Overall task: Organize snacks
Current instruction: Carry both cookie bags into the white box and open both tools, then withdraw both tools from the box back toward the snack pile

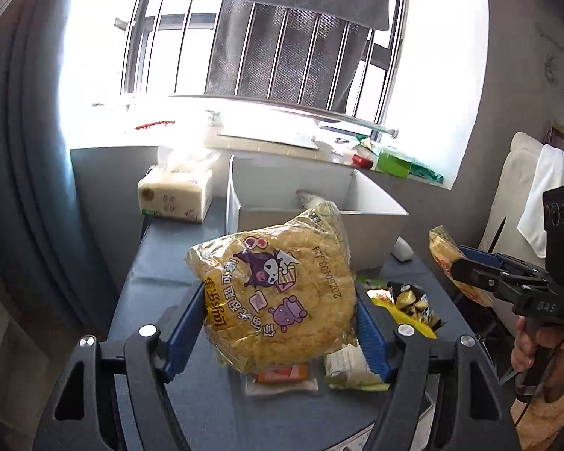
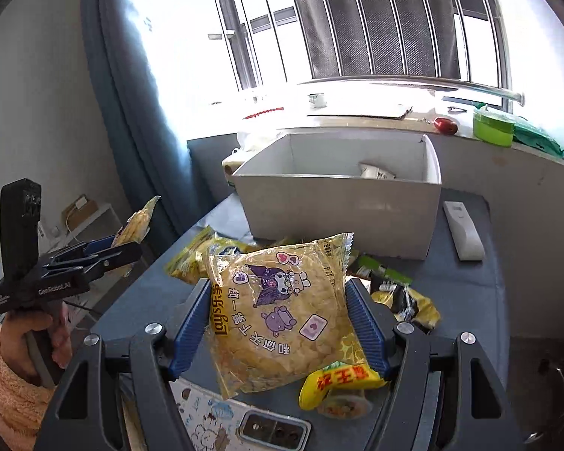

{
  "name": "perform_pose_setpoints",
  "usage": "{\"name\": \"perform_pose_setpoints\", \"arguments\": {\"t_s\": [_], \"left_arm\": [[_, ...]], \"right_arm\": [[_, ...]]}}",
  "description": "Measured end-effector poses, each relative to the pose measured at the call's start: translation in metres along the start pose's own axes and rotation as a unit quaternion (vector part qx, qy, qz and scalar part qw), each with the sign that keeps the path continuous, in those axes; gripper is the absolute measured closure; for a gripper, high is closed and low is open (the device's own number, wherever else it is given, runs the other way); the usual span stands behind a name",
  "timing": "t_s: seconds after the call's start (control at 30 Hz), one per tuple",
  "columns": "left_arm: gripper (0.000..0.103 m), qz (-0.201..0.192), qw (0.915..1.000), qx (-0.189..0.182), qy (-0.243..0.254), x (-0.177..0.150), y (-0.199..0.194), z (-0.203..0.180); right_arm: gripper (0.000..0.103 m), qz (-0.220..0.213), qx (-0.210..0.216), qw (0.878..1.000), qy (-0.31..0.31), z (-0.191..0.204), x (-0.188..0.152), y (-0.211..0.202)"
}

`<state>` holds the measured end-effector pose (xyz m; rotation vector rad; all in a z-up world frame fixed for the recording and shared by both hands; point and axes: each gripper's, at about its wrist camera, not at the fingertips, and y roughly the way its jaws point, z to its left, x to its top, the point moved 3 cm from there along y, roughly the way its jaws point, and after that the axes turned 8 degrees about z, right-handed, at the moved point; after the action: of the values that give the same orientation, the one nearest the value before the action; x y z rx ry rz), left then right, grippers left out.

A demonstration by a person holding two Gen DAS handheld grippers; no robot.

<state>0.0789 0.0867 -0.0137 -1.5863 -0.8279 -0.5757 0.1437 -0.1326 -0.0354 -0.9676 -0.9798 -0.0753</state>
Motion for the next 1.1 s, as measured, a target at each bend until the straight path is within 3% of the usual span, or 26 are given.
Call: {"name": "perform_pose_setpoints", "arguments": {"t_s": [0.2, 0.3, 0.43, 0.5, 0.6, 0.63, 0.7, 0.9, 1.1], "left_arm": [[0.025, -0.025, 0.999, -0.022, 0.029, 0.086, 0.036, -0.015], [0.025, -0.017, 0.9991, -0.02, 0.033, 0.126, 0.067, -0.018], [0.025, 0.008, 0.9993, -0.007, 0.037, 0.162, 0.119, -0.016], [0.022, 0.023, 0.999, 0.003, 0.04, 0.168, 0.141, -0.015], [0.0, 0.059, 0.9976, 0.018, 0.032, 0.169, 0.168, -0.011], [0.0, 0.062, 0.9975, 0.023, 0.026, 0.167, 0.17, -0.009], [0.0, 0.063, 0.9972, 0.029, 0.026, 0.162, 0.171, -0.008], [0.0, 0.059, 0.9972, 0.03, 0.036, 0.153, 0.159, -0.008], [0.0, 0.041, 0.9971, 0.043, 0.049, 0.14, 0.122, -0.013]], "right_arm": [[0.028, -0.024, -0.01, 0.996, 0.086, -0.048, 0.074, 0.019], [0.028, -0.032, -0.024, 0.992, 0.118, -0.07, 0.108, 0.034], [0.028, -0.007, -0.053, 0.992, 0.116, -0.084, 0.145, 0.068], [0.027, 0.018, -0.064, 0.991, 0.116, -0.093, 0.158, 0.088], [0.021, 0.043, -0.049, 0.988, 0.138, -0.108, 0.169, 0.11], [0.008, 0.048, -0.041, 0.987, 0.146, -0.111, 0.17, 0.114], [0.0, 0.041, -0.045, 0.986, 0.156, -0.117, 0.168, 0.116], [0.0, 0.027, -0.06, 0.988, 0.136, -0.11, 0.162, 0.108], [0.0, 0.012, -0.04, 0.992, 0.121, -0.094, 0.156, 0.083]]}}
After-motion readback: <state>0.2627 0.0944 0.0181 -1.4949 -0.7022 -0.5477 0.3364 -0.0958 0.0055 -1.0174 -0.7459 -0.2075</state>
